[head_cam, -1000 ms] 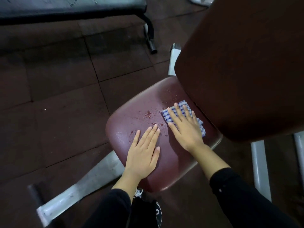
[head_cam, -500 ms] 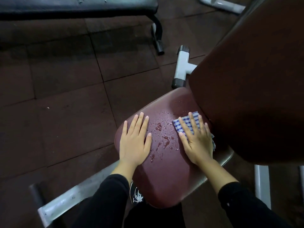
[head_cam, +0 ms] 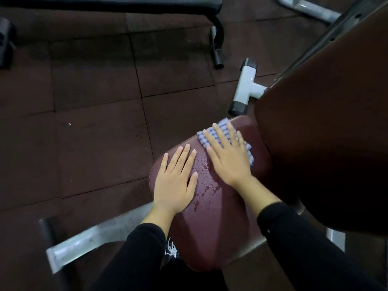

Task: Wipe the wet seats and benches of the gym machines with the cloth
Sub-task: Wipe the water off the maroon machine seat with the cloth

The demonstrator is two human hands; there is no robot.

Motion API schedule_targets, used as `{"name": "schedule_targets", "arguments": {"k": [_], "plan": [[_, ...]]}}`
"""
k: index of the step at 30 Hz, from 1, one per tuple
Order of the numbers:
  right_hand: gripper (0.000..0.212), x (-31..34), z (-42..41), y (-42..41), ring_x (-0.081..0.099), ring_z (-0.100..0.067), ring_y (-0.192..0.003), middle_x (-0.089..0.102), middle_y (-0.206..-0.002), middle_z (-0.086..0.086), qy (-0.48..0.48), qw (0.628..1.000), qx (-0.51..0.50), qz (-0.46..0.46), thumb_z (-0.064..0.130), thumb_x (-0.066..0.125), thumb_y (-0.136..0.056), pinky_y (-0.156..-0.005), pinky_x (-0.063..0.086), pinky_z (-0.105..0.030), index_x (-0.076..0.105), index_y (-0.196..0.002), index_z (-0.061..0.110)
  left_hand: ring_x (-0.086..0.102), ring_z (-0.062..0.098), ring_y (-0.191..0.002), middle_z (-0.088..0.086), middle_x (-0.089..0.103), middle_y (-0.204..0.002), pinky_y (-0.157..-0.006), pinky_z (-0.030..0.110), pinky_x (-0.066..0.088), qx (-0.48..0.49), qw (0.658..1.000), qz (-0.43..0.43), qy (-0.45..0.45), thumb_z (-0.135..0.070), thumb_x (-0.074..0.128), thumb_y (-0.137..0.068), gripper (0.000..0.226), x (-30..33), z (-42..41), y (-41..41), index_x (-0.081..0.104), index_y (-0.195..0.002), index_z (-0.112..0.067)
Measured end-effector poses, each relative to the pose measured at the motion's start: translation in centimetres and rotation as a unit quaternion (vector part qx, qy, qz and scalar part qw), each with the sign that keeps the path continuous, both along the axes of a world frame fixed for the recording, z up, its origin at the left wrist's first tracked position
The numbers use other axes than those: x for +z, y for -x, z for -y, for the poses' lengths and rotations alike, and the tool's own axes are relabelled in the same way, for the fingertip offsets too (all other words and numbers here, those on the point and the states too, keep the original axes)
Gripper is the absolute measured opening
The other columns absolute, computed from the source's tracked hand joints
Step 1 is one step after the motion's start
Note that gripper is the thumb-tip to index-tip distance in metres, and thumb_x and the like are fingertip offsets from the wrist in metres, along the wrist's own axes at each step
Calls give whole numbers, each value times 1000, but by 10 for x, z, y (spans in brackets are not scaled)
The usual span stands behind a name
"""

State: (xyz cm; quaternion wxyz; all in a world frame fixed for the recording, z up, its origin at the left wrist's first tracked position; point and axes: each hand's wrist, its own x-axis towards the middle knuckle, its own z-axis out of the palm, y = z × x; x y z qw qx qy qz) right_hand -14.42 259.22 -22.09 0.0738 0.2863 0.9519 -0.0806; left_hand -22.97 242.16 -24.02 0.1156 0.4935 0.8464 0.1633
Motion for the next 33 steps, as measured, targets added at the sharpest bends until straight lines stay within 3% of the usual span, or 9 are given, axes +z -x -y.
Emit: {"name": "schedule_targets", "arguments": {"k": [3, 8, 11, 15, 19, 23, 28, 31, 33], "plan": [[50, 0, -2, -41, 13, -24, -145, 22, -156, 6, 4, 1000, 29, -3, 44, 24, -98, -117, 6, -42, 20, -147, 32, 12, 11, -148, -2, 20, -159, -121, 42, 9, 1, 1000, 2, 3, -37, 30, -99, 56, 0, 0, 0, 27, -152, -20], [52, 4, -45, -33, 15, -21, -145, 11, -159, 6, 50, 991, -120, -22, 46, 19, -97, -116, 15, -34, 20, -148, 37, 13, 12, -147, -2, 22, -159, -120, 43, 10, 3, 1000, -2, 1, -37, 31, -99, 56, 0, -1, -1, 29, -151, -19], [48, 1, -56, 8, 9, -20, -146, 9, -160, 6, 47, 982, -181, -10, 45, 20, -100, -116, 12, -37, 23, -148, 37, 14, 12, -147, -1, 23, -159, -120, 43, 11, 4, 1000, -4, 2, -36, 31, -98, 56, 1, -1, -1, 30, -151, -19], [57, 0, -32, 28, 15, -30, -144, 33, -153, 1, 1, 996, -91, -8, 47, 14, -95, -116, 4, -43, 42, -141, 29, 14, 12, -147, -1, 22, -159, -120, 43, 11, 3, 1000, -4, 4, -36, 32, -98, 56, 1, -1, -1, 30, -151, -19], [51, -3, -10, -16, 20, -29, -143, 30, -154, 2, -12, 1000, 12, -5, 42, 22, -97, -116, 5, -40, 36, -144, 29, 9, 10, -148, -3, 18, -160, -121, 41, 8, 4, 1000, -2, 13, -37, 32, -99, 56, 0, 0, -1, 25, -153, -21], [51, -3, -31, -47, 17, -26, -144, 22, -157, 6, 9, 999, -43, -17, 44, 23, -96, -115, 12, -38, 27, -147, 34, 10, 11, -148, -2, 20, -159, -121, 42, 8, 1, 1000, -1, 7, -37, 31, -99, 56, 0, 0, -2, 26, -152, -21], [47, -2, -54, 3, 20, -23, -143, 12, -159, 6, 37, 980, -194, -31, 40, 24, -101, -113, 19, -34, 26, -148, 35, 12, 11, -148, -2, 22, -159, -121, 43, 10, 4, 1000, 1, -3, -37, 32, -98, 56, 0, 0, -2, 28, -152, -20], [56, -3, -42, 28, 21, -33, -142, 35, -152, -1, -9, 990, -142, -11, 46, 17, -94, -114, 13, -45, 46, -139, 29, 15, 12, -147, -1, 24, -158, -120, 43, 12, 4, 1000, 1, -10, -36, 33, -98, 56, 0, -1, -2, 30, -151, -19], [55, -5, -22, 24, 24, -36, -141, 42, -148, -3, -3, 998, -55, -13, 45, 19, -94, -115, 10, -47, 49, -137, 27, 15, 12, -147, -2, 23, -159, -120, 43, 12, 4, 1000, 4, -9, -36, 34, -98, 56, -1, 0, -2, 30, -151, -19]]}}
